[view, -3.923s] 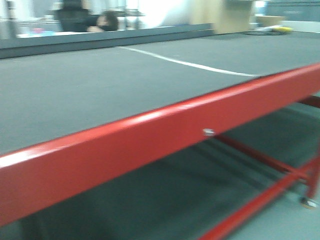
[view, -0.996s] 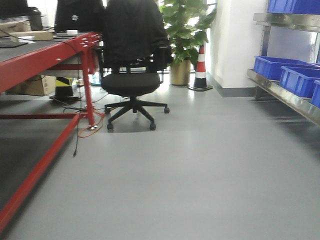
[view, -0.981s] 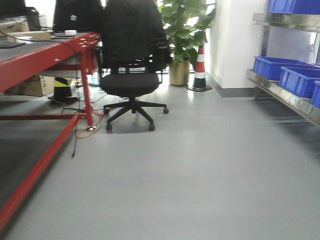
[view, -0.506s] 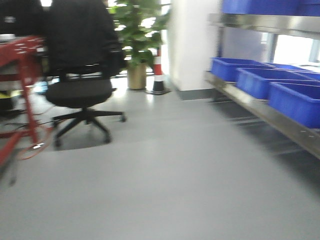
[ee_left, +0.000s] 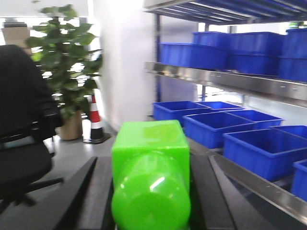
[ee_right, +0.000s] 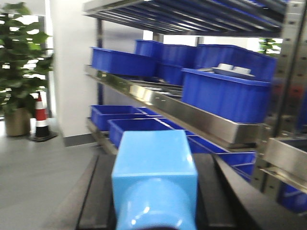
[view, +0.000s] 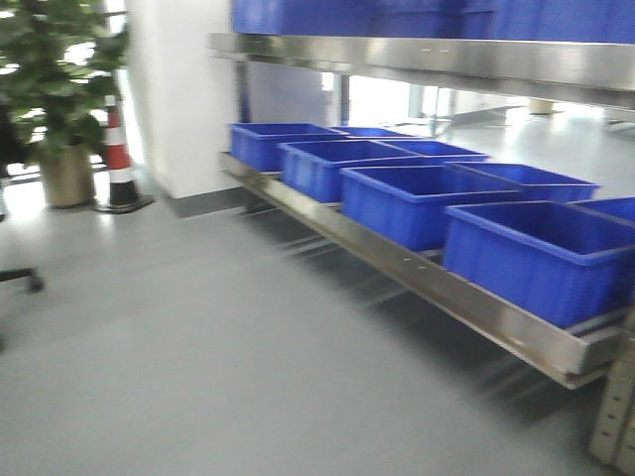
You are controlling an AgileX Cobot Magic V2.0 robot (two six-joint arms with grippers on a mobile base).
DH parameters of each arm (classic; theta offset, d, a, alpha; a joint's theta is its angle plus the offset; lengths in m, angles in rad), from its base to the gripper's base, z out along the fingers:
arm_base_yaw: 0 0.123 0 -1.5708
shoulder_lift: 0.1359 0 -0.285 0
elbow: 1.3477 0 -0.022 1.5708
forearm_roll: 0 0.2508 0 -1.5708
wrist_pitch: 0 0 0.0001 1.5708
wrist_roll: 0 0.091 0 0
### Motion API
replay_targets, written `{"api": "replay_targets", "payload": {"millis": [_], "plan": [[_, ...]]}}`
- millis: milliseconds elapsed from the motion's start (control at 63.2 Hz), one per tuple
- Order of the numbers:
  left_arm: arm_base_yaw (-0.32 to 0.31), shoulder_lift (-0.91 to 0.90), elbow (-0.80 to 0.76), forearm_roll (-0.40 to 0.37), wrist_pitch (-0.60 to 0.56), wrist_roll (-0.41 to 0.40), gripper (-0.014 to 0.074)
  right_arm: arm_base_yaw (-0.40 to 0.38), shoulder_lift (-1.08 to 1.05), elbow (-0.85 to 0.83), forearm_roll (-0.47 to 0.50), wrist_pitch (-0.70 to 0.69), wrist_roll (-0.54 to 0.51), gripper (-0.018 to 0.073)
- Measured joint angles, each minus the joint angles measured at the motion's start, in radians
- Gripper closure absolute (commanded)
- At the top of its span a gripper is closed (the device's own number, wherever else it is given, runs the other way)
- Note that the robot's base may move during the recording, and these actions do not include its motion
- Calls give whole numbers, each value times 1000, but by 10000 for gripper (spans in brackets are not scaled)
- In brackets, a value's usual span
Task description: Grab block from conveyor and place in blue bin
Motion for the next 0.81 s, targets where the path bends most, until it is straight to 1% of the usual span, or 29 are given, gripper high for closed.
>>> {"api": "replay_targets", "payload": {"millis": [807], "plan": [[0, 0, 0, 0, 0, 0, 708, 0, 0, 0, 0, 0, 0, 721]]}}
